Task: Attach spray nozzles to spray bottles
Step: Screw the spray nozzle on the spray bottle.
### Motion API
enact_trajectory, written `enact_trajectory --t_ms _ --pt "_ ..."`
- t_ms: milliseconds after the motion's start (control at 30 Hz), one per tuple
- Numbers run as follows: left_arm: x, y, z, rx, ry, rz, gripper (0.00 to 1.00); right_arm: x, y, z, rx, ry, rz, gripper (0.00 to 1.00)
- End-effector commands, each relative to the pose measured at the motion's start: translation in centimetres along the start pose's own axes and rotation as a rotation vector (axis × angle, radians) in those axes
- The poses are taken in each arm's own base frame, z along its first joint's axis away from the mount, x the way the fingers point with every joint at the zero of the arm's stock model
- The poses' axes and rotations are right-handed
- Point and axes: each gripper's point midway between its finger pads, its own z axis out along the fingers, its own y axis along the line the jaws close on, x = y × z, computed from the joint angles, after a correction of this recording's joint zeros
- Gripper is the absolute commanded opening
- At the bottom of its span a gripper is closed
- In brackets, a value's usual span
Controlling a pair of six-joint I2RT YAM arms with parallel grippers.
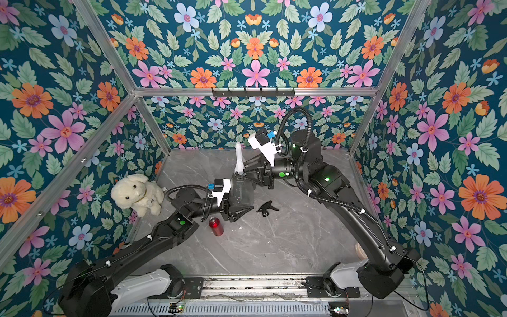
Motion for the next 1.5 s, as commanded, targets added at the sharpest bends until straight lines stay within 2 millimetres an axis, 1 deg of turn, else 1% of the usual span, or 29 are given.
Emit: enact_trajectory --t_ms 0,67,133,300,500,567,667,800,900,1000,1067,1200,1233,1333,1400,1433,1467 --pt "-1.1 1.5 -0.1 -0.095 -0.031 0.029 0.00 -0.2 0.6 0.4 0.003 -0.015 0.035 0.22" --pt "-1.3 2.7 -0.4 -0.166 -0.042 0.033 0.00 0.3 0.6 1.2 0.042 -0.007 0.036 0.20" --pt "-1.6 3.8 -0.7 -0.240 -0.056 0.037 0.00 1.0 0.7 2.3 0.088 0.004 0.038 0.19" --pt "-2.3 6.2 -1.7 -0.404 -0.092 0.060 0.00 2.6 -0.8 4.3 0.263 0.011 0.101 0.19" --pt "-1.9 7.9 -1.7 -0.581 -0.051 0.127 0.00 4.5 -3.1 5.9 0.543 0.057 0.126 0.19" --pt "-1.7 8.7 -1.7 -0.641 -0.037 0.135 0.00 4.9 -3.4 6.7 0.626 0.070 0.114 0.19" --pt "-1.3 9.5 -1.9 -0.704 -0.025 0.136 0.00 5.8 -3.6 8.3 0.699 0.074 0.107 0.19" --pt "-1.0 9.9 -2.0 -0.737 -0.015 0.141 0.00 5.7 -3.8 9.8 0.746 0.037 0.078 0.21" --pt "-0.8 9.9 -1.8 -0.728 -0.008 0.140 0.00 4.7 -3.6 10.1 0.729 0.016 0.062 0.26" --pt "-0.8 9.6 -1.8 -0.710 -0.008 0.134 0.00 3.1 -2.0 9.7 0.648 -0.026 0.002 0.40" --pt "-0.8 9.6 -1.9 -0.706 -0.007 0.129 0.00 2.3 -1.1 8.6 0.620 -0.040 -0.048 0.46" --pt "-0.8 9.8 -2.3 -0.700 -0.023 0.109 0.00 1.7 1.1 6.3 0.541 -0.062 -0.104 0.55" --pt "-0.8 9.8 -2.3 -0.691 -0.027 0.103 0.00 1.9 1.8 5.8 0.506 -0.056 -0.120 0.56" --pt "-1.0 9.5 -2.3 -0.661 -0.043 0.095 0.00 2.0 3.9 3.8 0.428 -0.055 -0.152 0.56" --pt "-1.0 9.1 -2.2 -0.632 -0.048 0.094 0.00 2.0 3.9 2.0 0.448 -0.064 -0.149 0.54" --pt "-1.0 8.8 -2.1 -0.611 -0.051 0.094 0.00 1.9 3.6 1.0 0.445 -0.069 -0.143 0.54" --pt "-1.0 8.4 -2.0 -0.586 -0.055 0.096 0.00 1.8 3.0 -0.1 0.454 -0.082 -0.116 0.53"
